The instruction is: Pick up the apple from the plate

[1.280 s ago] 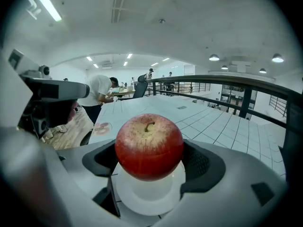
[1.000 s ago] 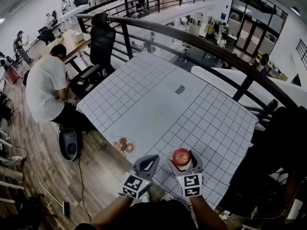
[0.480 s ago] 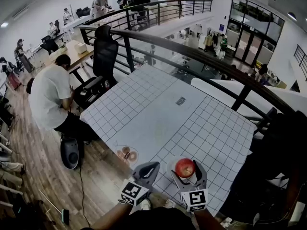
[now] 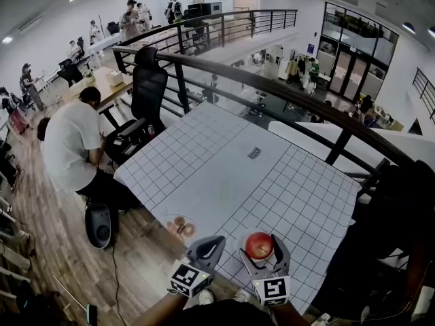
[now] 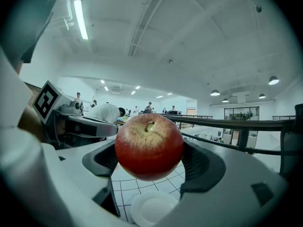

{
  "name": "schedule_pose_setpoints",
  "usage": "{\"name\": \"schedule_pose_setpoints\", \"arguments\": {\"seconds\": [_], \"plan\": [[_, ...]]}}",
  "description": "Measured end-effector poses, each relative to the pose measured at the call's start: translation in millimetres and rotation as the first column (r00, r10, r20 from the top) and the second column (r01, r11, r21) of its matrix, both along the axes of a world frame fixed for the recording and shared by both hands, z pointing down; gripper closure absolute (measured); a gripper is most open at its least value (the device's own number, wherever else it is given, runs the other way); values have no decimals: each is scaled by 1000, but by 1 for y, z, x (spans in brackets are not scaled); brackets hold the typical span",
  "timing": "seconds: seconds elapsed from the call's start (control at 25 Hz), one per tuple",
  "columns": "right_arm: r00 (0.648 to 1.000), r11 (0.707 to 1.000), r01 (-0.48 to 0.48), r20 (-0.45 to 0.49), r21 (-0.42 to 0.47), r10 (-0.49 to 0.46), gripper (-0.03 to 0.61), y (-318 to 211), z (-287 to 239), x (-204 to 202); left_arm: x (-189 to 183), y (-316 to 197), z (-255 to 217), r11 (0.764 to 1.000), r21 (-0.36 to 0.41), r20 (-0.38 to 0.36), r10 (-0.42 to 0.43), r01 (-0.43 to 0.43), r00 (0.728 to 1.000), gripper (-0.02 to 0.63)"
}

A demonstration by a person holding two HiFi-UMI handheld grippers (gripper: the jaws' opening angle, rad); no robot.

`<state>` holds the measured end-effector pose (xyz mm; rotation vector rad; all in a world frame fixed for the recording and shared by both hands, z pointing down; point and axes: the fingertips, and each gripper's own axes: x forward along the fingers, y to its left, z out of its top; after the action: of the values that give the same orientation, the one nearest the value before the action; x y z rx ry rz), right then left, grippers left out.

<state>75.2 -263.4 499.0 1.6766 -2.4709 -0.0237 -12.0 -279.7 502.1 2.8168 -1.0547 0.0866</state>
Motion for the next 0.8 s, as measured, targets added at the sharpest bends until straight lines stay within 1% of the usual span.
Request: {"name": "schedule_pose_setpoints", "arguments": {"seconds": [0.12, 0.44, 0.64, 0.8], "plan": [[1000, 1000, -10, -14, -3, 10, 172, 0, -2, 2, 2, 0, -2, 1000, 5, -3, 9, -9, 1000, 592], [1000, 1000, -18, -4, 11, 18, 172, -1, -6, 1, 3, -1, -2, 1000, 9, -5, 16, -16, 1000, 592], [1000, 999, -30, -4, -11, 30, 172, -3, -4, 0, 1, -2, -3, 1000, 8, -10, 19, -19, 1000, 592], [999, 999, -36, -8, -4, 36, 172, -3, -4, 0, 1, -1, -3, 1000, 12, -5, 19, -19, 1000, 592]]}}
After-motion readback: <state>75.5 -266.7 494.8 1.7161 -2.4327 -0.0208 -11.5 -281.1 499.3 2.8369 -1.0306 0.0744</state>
